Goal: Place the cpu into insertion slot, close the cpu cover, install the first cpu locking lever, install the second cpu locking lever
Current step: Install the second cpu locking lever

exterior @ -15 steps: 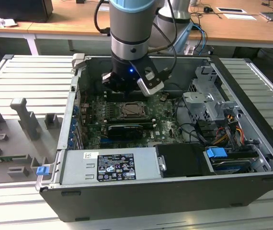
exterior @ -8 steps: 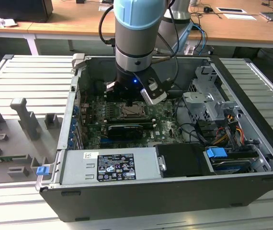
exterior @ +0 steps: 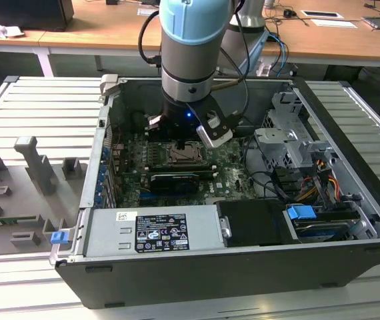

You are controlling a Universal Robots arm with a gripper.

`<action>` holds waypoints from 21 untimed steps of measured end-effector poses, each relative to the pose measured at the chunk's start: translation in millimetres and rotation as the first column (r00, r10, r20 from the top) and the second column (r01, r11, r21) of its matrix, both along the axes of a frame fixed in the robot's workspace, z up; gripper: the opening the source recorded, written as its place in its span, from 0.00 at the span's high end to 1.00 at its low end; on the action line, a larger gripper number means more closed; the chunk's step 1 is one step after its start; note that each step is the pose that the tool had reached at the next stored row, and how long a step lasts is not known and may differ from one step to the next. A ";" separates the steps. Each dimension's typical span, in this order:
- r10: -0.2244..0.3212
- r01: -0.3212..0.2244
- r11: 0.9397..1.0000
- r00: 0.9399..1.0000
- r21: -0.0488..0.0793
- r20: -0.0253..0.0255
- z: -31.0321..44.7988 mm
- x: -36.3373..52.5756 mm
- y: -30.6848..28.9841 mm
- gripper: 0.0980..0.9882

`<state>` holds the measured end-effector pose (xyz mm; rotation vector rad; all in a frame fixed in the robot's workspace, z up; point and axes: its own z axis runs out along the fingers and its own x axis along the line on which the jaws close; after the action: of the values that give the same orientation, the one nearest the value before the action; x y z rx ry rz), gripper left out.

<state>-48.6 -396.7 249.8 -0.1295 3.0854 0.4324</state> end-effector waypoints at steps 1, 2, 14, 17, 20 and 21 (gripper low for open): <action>0.000 0.000 1.000 1.000 0.000 0.000 -1.2 0.1 -0.1 0.99; 0.000 0.000 1.000 1.000 0.000 0.000 -2.2 0.4 -0.2 0.99; -0.009 0.009 1.000 1.000 0.002 -0.001 -16.6 -3.9 -9.2 0.99; -0.009 0.009 1.000 1.000 0.005 -0.001 -24.1 -11.5 -9.6 0.99; -0.009 0.009 1.000 1.000 0.006 -0.001 -30.9 -11.6 -9.6 0.99; -0.009 0.009 1.000 1.000 0.008 -0.001 -32.7 -11.7 -9.6 0.99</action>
<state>-60.3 -406.3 217.1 -0.1147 3.0837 0.4452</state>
